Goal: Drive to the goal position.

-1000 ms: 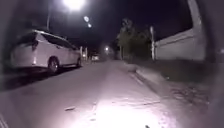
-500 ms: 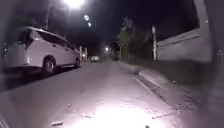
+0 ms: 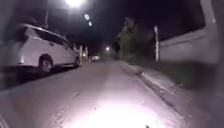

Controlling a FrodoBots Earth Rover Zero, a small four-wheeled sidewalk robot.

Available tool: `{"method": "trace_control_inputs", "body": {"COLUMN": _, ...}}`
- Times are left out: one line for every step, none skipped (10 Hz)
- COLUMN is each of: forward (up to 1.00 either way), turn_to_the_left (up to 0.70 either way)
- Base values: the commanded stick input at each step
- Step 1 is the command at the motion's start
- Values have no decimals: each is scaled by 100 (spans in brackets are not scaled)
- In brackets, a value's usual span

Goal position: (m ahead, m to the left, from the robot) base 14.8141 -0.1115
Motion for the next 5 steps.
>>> {"method": "trace_control_inputs", "body": {"forward": 70, "turn_to_the_left": 0}}
{"method": "trace_control_inputs", "body": {"forward": 70, "turn_to_the_left": 0}}
{"method": "trace_control_inputs", "body": {"forward": 70, "turn_to_the_left": 0}}
{"method": "trace_control_inputs", "body": {"forward": 70, "turn_to_the_left": 0}}
{"method": "trace_control_inputs", "body": {"forward": 70, "turn_to_the_left": 0}}
